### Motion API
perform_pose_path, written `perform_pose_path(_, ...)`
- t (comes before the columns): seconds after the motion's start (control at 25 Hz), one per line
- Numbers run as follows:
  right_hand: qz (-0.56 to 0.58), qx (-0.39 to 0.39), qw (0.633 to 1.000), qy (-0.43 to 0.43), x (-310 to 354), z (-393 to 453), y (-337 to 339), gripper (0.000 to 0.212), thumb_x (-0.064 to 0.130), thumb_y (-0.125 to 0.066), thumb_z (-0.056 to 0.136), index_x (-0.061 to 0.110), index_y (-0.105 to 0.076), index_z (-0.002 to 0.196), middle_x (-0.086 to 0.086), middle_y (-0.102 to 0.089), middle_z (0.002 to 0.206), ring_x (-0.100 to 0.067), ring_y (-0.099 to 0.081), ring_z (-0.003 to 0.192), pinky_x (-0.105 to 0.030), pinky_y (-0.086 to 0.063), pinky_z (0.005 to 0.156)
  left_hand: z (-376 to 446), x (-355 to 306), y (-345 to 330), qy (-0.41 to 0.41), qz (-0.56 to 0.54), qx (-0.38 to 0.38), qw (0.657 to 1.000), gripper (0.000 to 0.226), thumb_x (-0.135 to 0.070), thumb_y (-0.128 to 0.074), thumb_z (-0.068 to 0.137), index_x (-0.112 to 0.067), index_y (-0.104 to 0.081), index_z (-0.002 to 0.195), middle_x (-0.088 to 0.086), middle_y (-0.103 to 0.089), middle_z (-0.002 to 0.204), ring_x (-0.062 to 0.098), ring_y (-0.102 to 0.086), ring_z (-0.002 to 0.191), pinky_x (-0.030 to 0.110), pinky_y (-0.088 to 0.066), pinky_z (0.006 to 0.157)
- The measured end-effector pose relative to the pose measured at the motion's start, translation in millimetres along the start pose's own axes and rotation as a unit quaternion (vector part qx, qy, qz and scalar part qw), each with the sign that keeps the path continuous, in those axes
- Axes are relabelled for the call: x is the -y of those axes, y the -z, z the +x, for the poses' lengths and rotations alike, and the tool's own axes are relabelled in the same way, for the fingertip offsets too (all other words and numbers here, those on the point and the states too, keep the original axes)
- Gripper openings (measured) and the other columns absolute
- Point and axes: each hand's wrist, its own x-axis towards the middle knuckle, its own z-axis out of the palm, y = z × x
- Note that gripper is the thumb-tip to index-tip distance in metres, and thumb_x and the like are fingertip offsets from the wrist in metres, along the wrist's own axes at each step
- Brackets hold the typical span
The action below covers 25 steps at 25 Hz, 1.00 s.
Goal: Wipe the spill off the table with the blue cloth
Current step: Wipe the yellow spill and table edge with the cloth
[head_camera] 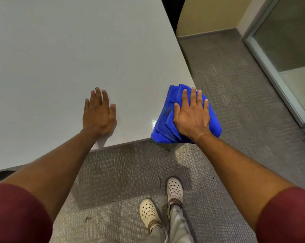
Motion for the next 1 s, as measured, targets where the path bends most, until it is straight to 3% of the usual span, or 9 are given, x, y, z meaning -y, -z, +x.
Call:
perform_pose_path(0.2,0.038,-0.032,0.996,-0.073,1.9,-14.9,-2.0,0.068,0.046,-0.027,0.102,0.005,-0.018,0.155,-0.021,-0.006,0.165,-0.035,-0.003,0.153,-0.055,-0.004,0.122,-1.2,0.5,-1.0,-0.002,0.006,-0.005,1.0,0.065,-0.042,-0.015,0.102,-0.008,-0.003,0.156,0.014,0.002,0.165,0.025,0.006,0.152,0.043,0.0,0.123)
perform_pose_path(0.36,-0.019,-0.029,0.999,-0.002,-1.2,-16.3,-1.2,0.064,0.038,-0.026,0.102,0.002,-0.021,0.154,-0.019,-0.015,0.164,-0.035,-0.007,0.152,-0.052,-0.006,0.123,0.6,-0.4,-1.2,-0.011,0.01,-0.006,1.0,0.064,-0.039,-0.017,0.102,-0.007,-0.004,0.156,0.015,0.002,0.165,0.026,0.005,0.152,0.043,0.0,0.123)
perform_pose_path(0.52,0.004,-0.012,0.999,-0.042,11.4,15.6,1.7,0.072,0.047,-0.026,0.101,0.001,-0.015,0.155,-0.023,-0.01,0.164,-0.037,-0.005,0.152,-0.051,-0.007,0.123,3.7,0.0,-1.3,-0.026,0.014,-0.003,1.0,0.065,-0.042,-0.015,0.102,-0.009,-0.001,0.156,0.013,0.005,0.165,0.026,0.007,0.152,0.043,0.001,0.123)
perform_pose_path(0.6,-0.011,-0.002,1.0,0.0,14.6,25.1,1.1,0.076,0.053,-0.025,0.1,0.003,-0.014,0.156,-0.021,-0.01,0.164,-0.034,-0.004,0.153,-0.05,-0.005,0.124,5.8,1.5,-3.3,-0.043,0.019,0.004,0.999,0.066,-0.043,-0.014,0.101,-0.009,-0.001,0.156,0.012,0.006,0.165,0.025,0.008,0.152,0.042,0.002,0.123)
perform_pose_path(0.8,-0.024,0.009,0.98,0.197,-4.3,-9.2,0.9,0.075,0.056,-0.024,0.098,0.009,-0.022,0.156,-0.013,-0.017,0.165,-0.025,-0.009,0.153,-0.046,-0.007,0.124,5.4,3.7,-4.3,-0.059,0.012,0.005,0.998,0.067,-0.045,-0.013,0.1,-0.009,-0.003,0.157,0.012,0.004,0.165,0.024,0.008,0.152,0.042,0.001,0.123)
perform_pose_path(0.88,-0.022,-0.008,0.983,0.18,-11.3,-18.4,-2.2,0.073,0.054,-0.026,0.098,0.008,-0.023,0.155,-0.014,-0.017,0.165,-0.025,-0.01,0.153,-0.046,-0.007,0.124,4.0,4.7,-3.5,-0.06,0.007,-0.001,0.998,0.067,-0.045,-0.014,0.101,-0.009,-0.004,0.157,0.012,0.003,0.165,0.024,0.007,0.152,0.041,0.002,0.122)
perform_pose_path(1.0,-0.004,-0.019,0.999,0.045,-0.4,-0.7,-1.6,0.074,0.052,-0.026,0.099,0.005,-0.018,0.156,-0.02,-0.012,0.164,-0.031,-0.006,0.153,-0.049,-0.004,0.124,4.1,3.4,-3.5,-0.063,0.009,-0.004,0.998,0.067,-0.045,-0.015,0.1,-0.009,-0.006,0.157,0.013,0.001,0.165,0.024,0.006,0.152,0.041,0.001,0.122)
